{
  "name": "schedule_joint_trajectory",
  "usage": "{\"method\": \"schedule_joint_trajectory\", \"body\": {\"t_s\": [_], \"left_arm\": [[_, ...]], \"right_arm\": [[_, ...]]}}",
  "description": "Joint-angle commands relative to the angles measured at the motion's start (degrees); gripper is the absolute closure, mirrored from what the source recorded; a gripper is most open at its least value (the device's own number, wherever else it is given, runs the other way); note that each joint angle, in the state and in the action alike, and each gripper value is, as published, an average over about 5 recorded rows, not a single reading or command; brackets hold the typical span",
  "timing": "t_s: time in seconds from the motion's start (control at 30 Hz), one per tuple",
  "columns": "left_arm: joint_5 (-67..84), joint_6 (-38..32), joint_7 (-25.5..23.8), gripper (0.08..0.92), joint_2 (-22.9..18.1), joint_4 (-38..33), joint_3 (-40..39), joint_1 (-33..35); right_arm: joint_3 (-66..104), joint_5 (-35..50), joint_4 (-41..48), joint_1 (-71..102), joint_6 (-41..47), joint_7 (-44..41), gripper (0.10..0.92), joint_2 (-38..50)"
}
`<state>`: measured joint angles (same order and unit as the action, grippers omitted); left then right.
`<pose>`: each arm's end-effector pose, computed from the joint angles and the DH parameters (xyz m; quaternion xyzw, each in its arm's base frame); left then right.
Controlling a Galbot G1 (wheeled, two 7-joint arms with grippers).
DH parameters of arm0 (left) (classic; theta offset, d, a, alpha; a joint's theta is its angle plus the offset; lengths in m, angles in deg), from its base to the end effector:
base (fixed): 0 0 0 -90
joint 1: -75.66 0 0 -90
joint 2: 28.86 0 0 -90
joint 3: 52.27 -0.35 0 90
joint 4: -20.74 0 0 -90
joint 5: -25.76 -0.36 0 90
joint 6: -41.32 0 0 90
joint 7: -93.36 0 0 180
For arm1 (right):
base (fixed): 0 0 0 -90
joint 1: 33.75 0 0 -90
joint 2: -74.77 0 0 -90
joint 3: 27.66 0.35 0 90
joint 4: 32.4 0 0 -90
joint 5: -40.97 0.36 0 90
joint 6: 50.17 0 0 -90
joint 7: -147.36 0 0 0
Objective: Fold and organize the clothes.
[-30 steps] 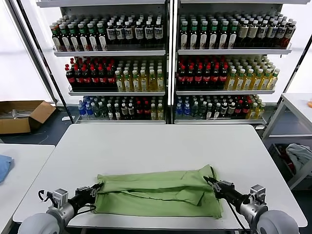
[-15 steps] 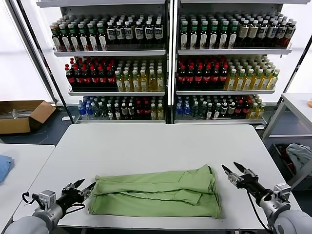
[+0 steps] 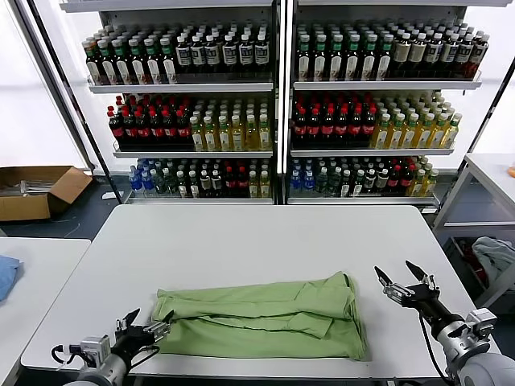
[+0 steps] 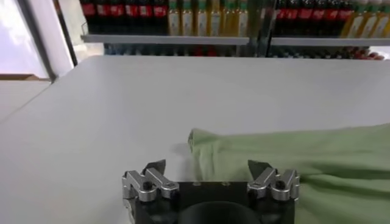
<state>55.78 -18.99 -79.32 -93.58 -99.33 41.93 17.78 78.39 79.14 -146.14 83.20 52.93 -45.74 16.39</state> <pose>0.1868 0.0931 -0.2869 -0.0272 -0.9578 0.0141 0.2858 0.2248 -0.1851 -0.2566 0.1146 -0.9878 -0.0384 0.0977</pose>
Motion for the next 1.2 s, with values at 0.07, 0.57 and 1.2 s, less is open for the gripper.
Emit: {"method": "schedule_joint_trajectory", "body": {"t_s": [0.07,0.57,1.2], "left_arm": [[-5.3,-2.2,3.0,0.217,-6.0,1.4,-3.4,0.8],[-15.2,-8.2,0.5,0.648,-6.1,5.2,-5.0,0.6],[-9.0,-17.0,-13.0,0.907,20.3,27.0,27.0,-7.0]], "right_arm": [[0.5,1.3,0.3,0.4,-1.8,0.0,0.203,-0.3],[-0.1,1.2,0.0,0.5,-2.0,-0.1,0.203,-0.9],[-1.9,2.1,-1.1,-1.6,-2.2,0.2,0.203,-0.4]]}}
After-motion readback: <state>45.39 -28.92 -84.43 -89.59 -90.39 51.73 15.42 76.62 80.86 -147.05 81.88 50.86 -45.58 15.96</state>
